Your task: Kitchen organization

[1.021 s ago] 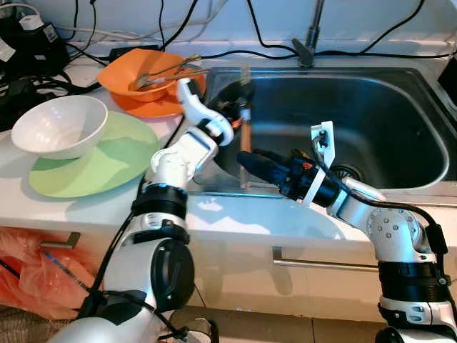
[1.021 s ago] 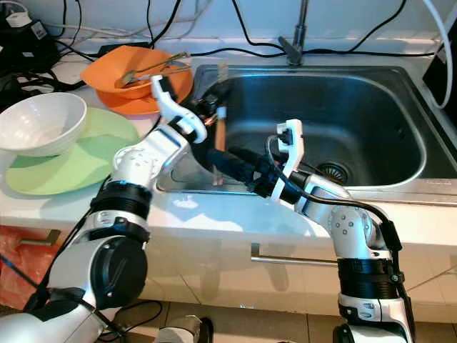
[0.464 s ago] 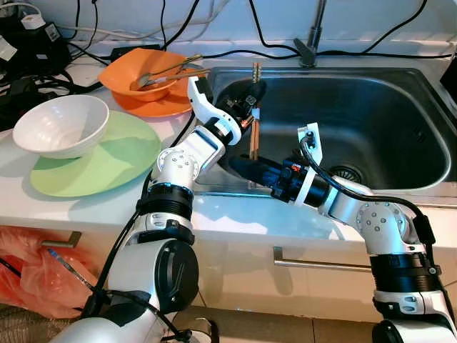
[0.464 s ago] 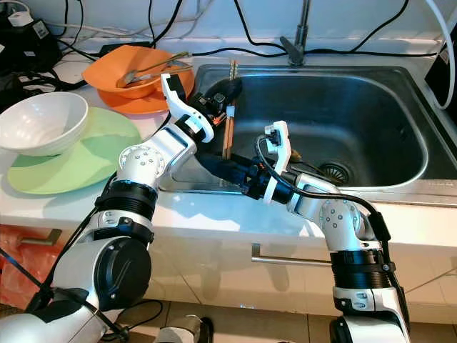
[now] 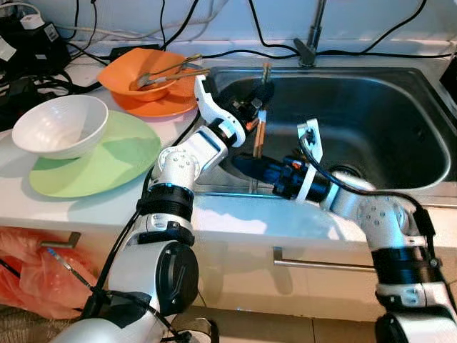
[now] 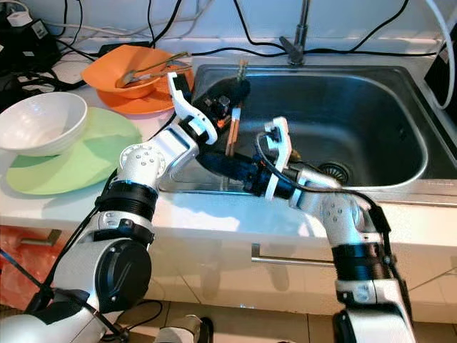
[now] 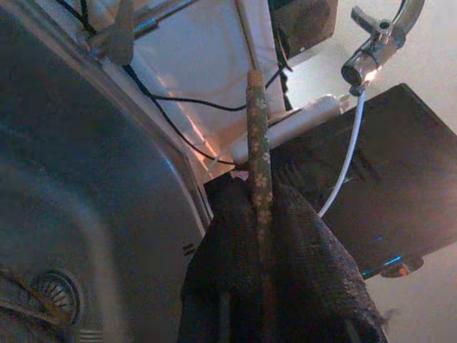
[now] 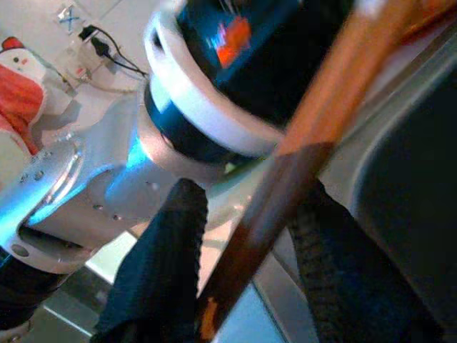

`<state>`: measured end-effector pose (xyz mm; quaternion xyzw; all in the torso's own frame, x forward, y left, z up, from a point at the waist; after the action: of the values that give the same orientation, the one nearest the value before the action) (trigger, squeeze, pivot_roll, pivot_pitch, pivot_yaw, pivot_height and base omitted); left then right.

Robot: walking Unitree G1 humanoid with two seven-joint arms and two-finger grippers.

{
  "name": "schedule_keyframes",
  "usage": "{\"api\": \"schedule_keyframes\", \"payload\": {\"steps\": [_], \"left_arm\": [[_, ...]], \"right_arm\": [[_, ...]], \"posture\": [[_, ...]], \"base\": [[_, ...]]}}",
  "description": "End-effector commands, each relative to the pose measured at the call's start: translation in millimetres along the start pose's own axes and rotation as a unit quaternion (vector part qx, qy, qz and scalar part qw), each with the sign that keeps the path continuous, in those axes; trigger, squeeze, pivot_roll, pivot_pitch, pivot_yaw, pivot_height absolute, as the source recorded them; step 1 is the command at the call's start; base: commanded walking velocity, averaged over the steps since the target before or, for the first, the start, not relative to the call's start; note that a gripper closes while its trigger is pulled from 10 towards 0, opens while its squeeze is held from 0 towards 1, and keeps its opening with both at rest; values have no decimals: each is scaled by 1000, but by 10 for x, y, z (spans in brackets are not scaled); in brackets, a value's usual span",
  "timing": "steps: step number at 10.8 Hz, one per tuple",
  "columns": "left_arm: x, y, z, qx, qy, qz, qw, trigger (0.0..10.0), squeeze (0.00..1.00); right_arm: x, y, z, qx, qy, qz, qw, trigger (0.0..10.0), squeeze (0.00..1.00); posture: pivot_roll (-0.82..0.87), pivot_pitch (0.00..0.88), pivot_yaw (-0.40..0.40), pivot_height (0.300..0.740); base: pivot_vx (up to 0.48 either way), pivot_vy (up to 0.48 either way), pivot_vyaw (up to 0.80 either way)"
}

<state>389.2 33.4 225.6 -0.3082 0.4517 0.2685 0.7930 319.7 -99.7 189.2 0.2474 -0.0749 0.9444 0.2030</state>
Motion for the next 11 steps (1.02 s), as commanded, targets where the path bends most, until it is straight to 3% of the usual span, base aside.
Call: {"api": "schedule_keyframes", "payload": {"steps": [1, 5, 6, 7, 11], "left_arm": [[-14, 18, -17, 2, 1, -12, 1000, 0, 0], [-11, 51, -98, 26, -28, -21, 999, 0, 0], [-28, 55, -106, 29, -30, -27, 999, 4667, 392], [-29, 57, -110, 29, -32, -27, 999, 10000, 1000], [-21, 63, -106, 29, -28, -30, 999, 10000, 1000]], "right_arm": [[6, -19, 36, 1, 7, 6, 1000, 0, 0], [-26, -45, 28, 3, 10, 6, 1000, 0, 0], [-35, -37, 24, 1, 10, 4, 1000, 0, 0], [-50, -23, 27, -2, 10, -1, 1000, 0, 0], [-75, -3, 20, -8, 12, -11, 1000, 0, 0]], "posture": [[180, 92, 96, 740], [179, 89, 93, 740], [174, 86, 94, 740], [171, 84, 94, 740], [164, 72, 97, 740]], "base": [[0, 0, 0], [0, 0, 0], [0, 0, 0], [0, 0, 0], [0, 0, 0]]}}
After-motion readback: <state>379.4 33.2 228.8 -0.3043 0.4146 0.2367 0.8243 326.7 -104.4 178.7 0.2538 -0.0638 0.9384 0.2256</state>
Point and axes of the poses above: a point about 5 cm out from each wrist's last joint towards the gripper, its own y axis pointing back from the gripper into the wrist, its own z axis along the axis of the wrist's last joint, x = y × z, the point moved 1 cm from there along -y, pointing out of the wrist towards the gripper, and after that the axes turned 3 degrees about y, right-handed, at the moved point
